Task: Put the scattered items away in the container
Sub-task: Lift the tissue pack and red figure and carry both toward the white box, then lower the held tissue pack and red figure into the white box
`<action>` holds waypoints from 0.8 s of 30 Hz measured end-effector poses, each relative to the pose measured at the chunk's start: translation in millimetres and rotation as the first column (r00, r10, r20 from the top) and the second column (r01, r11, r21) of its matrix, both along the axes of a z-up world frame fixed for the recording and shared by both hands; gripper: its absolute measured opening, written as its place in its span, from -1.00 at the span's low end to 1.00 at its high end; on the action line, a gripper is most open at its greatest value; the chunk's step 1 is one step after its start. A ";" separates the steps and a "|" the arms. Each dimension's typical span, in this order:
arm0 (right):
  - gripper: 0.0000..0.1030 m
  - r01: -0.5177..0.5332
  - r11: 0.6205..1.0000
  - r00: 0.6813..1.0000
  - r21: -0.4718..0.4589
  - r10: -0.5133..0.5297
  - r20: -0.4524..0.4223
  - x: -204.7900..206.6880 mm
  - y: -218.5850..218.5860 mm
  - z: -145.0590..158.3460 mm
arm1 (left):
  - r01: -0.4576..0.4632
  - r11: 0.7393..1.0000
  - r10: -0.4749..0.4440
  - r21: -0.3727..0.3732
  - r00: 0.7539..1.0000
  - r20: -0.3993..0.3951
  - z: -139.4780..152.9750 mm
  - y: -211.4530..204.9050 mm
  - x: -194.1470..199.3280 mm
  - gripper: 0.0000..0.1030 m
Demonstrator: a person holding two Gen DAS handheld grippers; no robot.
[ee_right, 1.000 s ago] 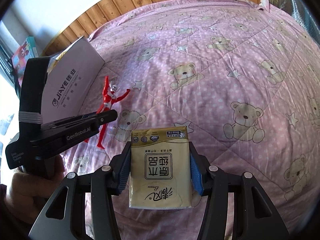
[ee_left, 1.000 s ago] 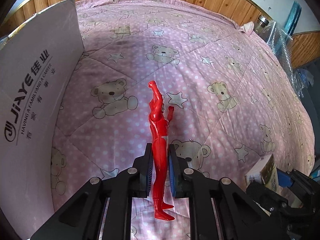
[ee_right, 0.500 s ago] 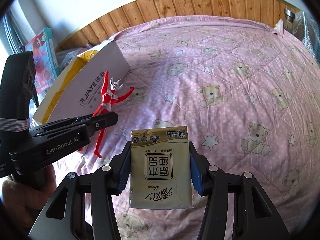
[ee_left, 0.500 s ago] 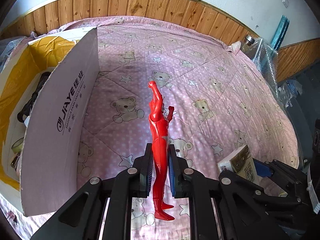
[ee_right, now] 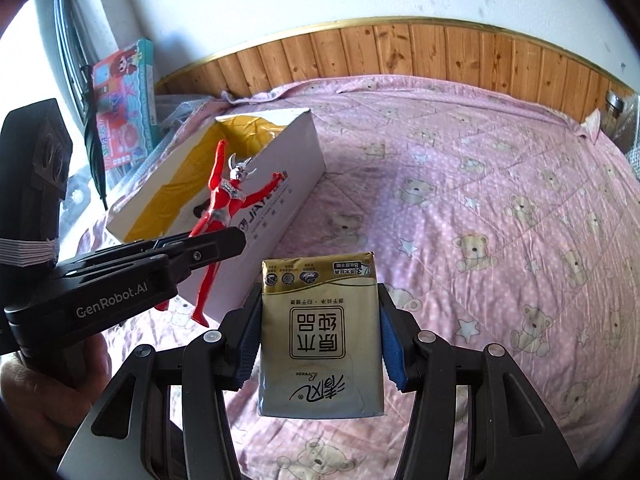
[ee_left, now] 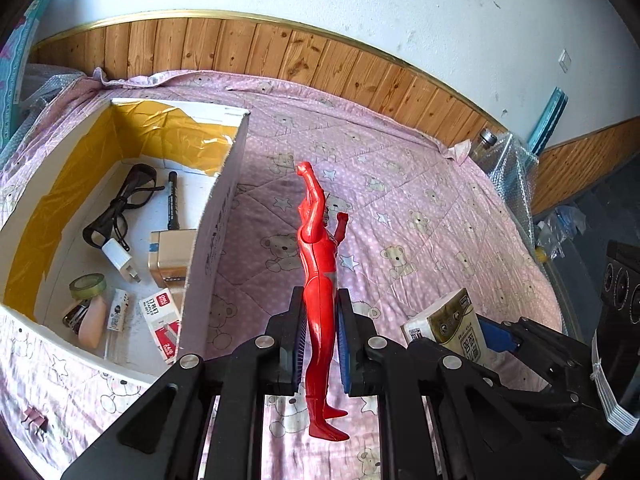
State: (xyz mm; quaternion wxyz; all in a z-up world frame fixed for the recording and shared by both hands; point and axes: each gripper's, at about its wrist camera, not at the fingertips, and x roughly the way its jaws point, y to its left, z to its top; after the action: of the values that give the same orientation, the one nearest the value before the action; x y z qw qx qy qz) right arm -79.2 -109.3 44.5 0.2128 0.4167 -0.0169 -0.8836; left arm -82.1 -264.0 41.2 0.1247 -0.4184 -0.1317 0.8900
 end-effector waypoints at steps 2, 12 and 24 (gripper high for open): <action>0.05 -0.018 1.000 1.000 0.006 0.018 -0.014 0.8 -9.1 7.3 | -0.013 1.000 0.013 0.013 1.000 -0.012 5.3 -9.4 5.5 -0.72; 0.05 -0.095 0.995 0.993 0.026 0.096 -0.067 -0.2 -47.9 40.3 | -0.074 0.995 0.079 0.067 0.994 -0.070 33.9 -53.6 19.1 -0.72; 0.05 -0.218 0.973 0.965 0.077 0.227 -0.130 -10.8 -101.5 77.0 | -0.166 0.982 0.174 0.087 0.980 -0.100 56.7 -108.4 18.7 -0.72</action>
State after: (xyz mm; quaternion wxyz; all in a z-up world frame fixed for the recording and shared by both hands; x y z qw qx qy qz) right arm -90.0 -210.8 121.5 0.2983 0.3605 0.0720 -0.8808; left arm -63.4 -372.5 98.0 0.0712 -0.3522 -0.1948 0.9127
